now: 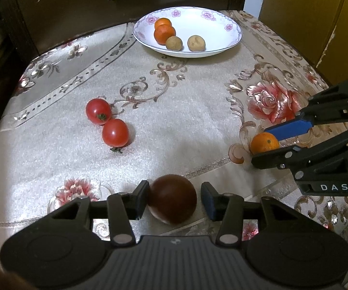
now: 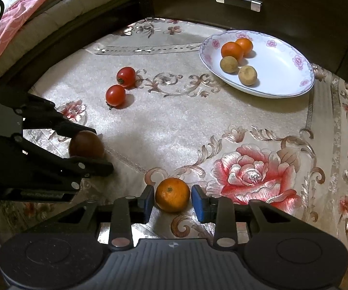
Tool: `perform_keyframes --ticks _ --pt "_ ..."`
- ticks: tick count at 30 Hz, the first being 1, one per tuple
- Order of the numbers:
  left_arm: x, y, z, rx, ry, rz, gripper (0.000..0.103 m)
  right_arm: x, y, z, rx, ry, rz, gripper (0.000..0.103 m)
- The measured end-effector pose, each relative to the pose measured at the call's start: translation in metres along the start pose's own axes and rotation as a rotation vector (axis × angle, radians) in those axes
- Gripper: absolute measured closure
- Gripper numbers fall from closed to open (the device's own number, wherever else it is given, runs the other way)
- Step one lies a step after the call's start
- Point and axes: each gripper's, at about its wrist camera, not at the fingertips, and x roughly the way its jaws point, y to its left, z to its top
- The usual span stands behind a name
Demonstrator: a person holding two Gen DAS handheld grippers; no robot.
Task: Organize fruits
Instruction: 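Grasp the dark red tomato with the left tool while the right tool grasps the tangerine, then carry the dark red tomato and tangerine over the white bowl with both tools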
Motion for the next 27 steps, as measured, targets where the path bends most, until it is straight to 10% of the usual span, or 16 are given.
perform_keyframes --ticks 27 --pt "-0.005 -0.005 0.023 -0.018 -0.063 -0.003 0.055 -0.008 -0.002 0.008 0.035 -0.046 0.009 0.08"
